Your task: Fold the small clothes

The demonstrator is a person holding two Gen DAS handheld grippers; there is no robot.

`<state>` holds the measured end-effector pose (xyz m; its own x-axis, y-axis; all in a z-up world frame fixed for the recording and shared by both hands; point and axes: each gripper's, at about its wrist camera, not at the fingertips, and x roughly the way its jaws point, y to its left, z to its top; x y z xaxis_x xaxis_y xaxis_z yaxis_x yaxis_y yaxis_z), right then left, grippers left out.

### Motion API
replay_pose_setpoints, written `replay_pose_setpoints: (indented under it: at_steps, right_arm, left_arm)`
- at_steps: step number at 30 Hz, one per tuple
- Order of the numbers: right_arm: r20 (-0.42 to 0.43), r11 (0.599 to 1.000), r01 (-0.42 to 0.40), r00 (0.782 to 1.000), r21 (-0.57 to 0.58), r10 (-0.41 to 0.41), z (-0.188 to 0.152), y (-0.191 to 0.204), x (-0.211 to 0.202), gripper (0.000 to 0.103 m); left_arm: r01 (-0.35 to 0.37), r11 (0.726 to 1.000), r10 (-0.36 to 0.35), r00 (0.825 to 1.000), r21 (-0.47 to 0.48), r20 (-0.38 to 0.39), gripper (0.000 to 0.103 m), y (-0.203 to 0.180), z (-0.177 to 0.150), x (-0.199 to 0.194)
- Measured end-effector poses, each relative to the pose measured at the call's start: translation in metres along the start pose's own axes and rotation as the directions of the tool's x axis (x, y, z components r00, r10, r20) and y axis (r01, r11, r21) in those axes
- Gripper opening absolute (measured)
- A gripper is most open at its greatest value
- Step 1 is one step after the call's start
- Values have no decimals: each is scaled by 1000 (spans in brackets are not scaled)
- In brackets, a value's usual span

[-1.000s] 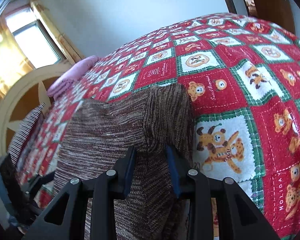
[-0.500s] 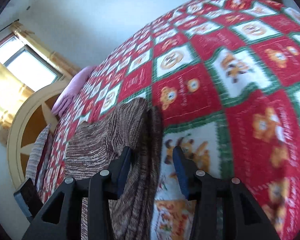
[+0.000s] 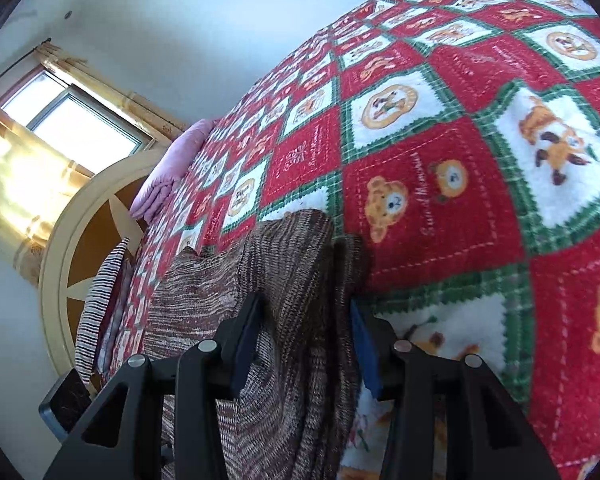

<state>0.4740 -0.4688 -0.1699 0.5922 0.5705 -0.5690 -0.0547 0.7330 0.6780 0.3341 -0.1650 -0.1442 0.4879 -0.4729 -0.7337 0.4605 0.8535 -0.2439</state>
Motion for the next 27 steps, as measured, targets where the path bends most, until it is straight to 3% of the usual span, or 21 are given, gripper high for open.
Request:
replay_pose_setpoints:
  at_steps: [3, 7, 13, 18, 23, 27]
  right_arm:
    - [-12, 999, -12, 1000, 34, 13, 2, -4, 4, 28]
    - [7, 1000, 21, 1000, -7, -21, -4, 5, 1, 24]
    - [61, 999, 29, 998, -12, -29, -15, 20, -11, 22]
    - [94, 1000, 14, 996, -15, -12, -25, 39, -28, 22]
    - [94, 999, -3, 996, -49, 8, -36, 69, -41, 21]
    - [90, 996, -16, 996, -91, 24, -48, 97, -45, 21]
  left_arm:
    - [13, 1000, -13, 1000, 9, -1, 81, -2, 0, -1]
    - [16, 999, -16, 1000, 47, 6, 63, -10, -1, -3]
    - [-41, 994, 38, 999, 97, 35, 37, -23, -3, -11]
    - [-109, 988, 106, 994, 105, 34, 28, -31, -3, -26]
    - [-105, 989, 100, 993, 102, 60, 27, -34, -6, -55]
    - [-147, 980, 134, 986, 133, 103, 26, -40, -16, -83]
